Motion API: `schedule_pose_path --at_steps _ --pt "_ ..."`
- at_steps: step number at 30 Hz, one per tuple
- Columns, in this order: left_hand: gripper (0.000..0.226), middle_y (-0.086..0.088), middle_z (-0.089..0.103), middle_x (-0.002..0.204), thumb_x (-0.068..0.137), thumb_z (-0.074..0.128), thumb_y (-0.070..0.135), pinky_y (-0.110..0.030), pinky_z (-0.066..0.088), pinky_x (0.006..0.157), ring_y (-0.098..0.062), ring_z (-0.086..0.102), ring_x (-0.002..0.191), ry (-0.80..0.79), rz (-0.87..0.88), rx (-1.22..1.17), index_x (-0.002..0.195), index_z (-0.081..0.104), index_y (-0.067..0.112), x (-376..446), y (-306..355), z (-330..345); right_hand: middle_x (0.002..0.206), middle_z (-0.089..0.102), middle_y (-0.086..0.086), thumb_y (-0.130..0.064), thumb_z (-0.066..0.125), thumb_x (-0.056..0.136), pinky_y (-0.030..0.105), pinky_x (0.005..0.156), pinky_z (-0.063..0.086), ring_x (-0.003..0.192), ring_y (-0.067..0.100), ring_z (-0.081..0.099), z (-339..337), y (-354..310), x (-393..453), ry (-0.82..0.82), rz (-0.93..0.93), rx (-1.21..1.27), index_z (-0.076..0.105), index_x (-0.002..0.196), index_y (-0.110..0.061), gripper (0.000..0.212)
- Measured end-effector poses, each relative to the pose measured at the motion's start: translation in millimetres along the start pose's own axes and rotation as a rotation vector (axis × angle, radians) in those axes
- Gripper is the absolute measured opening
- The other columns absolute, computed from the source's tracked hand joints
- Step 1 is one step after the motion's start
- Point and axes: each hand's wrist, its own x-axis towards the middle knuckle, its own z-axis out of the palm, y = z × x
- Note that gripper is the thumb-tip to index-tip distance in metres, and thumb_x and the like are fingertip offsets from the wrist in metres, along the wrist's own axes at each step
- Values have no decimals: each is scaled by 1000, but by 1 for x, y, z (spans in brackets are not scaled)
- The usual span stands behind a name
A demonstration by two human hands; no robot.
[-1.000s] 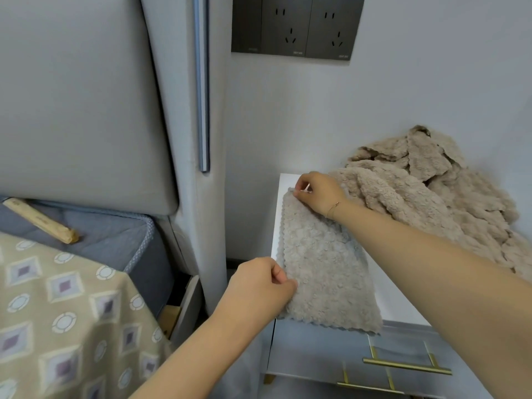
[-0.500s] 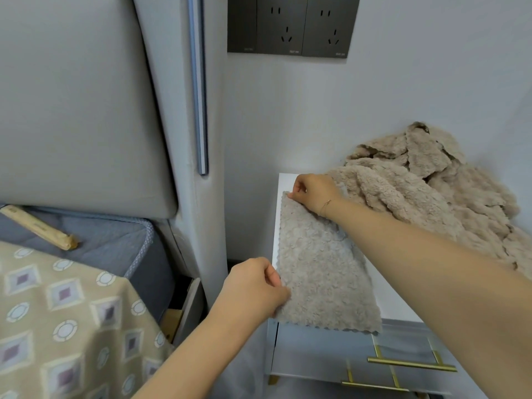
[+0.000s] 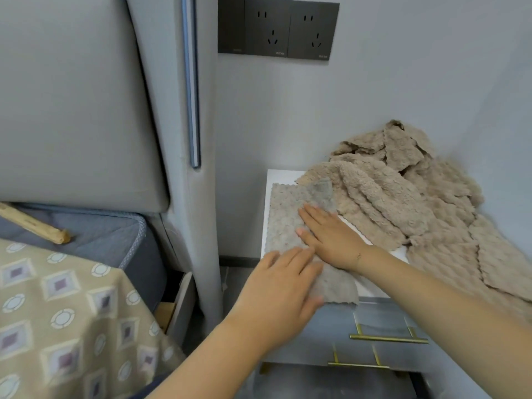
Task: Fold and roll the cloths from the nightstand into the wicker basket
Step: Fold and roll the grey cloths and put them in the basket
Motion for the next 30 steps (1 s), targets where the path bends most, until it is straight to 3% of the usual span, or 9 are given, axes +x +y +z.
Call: schedule_pose_path --at_steps 3,5,8,12,19,21,23,26,30 --pt "84 -2 -10 162 81 -6 62 -43 3 120 -16 -7 149 -230 -133 99 154 -5 21 -5 -4 14 162 -7 0 -43 16 104 32 118 -8 148 14 -7 7 -4 3 28 44 -5 -1 154 -17 59" --pt "74 1 -30 156 89 2 63 -42 -7 121 -14 -27 143 -300 -130 155 144 -27 23 -6 -8 15 162 -7 0 -44 16 104 32 119 -8 148 14 -7 7 -3 2 22 33 1 -1 154 -17 59" --pt "83 -1 -35 153 100 35 49 -39 -7 121 -17 -29 143 -305 -109 170 142 -30 20 -8 -12 12 162 -7 -1 -43 17 104 30 119 -9 148 11 -9 2 1 -5 24 4 37 -1 154 -17 59" --pt "78 -7 -29 156 104 37 33 -36 -3 122 -21 -23 146 -240 -101 167 143 -27 12 -9 -20 17 159 -4 -6 -41 15 104 25 118 -9 145 4 -10 -2 -3 -47 270 -78 42 3 154 -14 57" --pt "70 -12 -28 154 101 31 1 -25 -18 110 -27 -18 147 -162 -77 192 141 -26 5 -17 -11 18 154 -12 -18 -62 11 91 19 115 -12 140 -7 -16 9 -8 -97 33 -128 202 -1 154 -23 75" --pt "72 -15 -20 158 98 34 -1 -25 -12 113 -26 -14 148 -183 -114 239 148 -19 3 -17 -2 15 156 -6 -17 -61 16 92 15 114 -12 142 -7 -10 5 -4 -111 97 -213 161 5 154 -24 73" --pt "78 -20 3 160 93 54 7 -33 19 119 -33 12 148 -111 -147 267 153 3 2 -18 3 18 159 -3 -13 -62 23 94 22 118 -7 145 -1 -6 10 2 -126 139 -319 -6 6 154 -23 74" --pt "89 -18 62 126 49 95 22 -34 58 62 -32 65 100 -15 -173 186 130 60 10 -20 -1 23 159 -14 -10 -54 49 93 27 119 -9 145 4 -13 23 10 -133 63 -338 -147 -7 153 -23 87" --pt "68 -8 66 118 56 91 9 -39 60 69 -26 62 100 146 -97 40 119 67 13 -26 -16 24 142 49 4 -25 78 75 34 109 36 128 19 42 31 1 -118 405 -428 -85 49 138 -12 71"
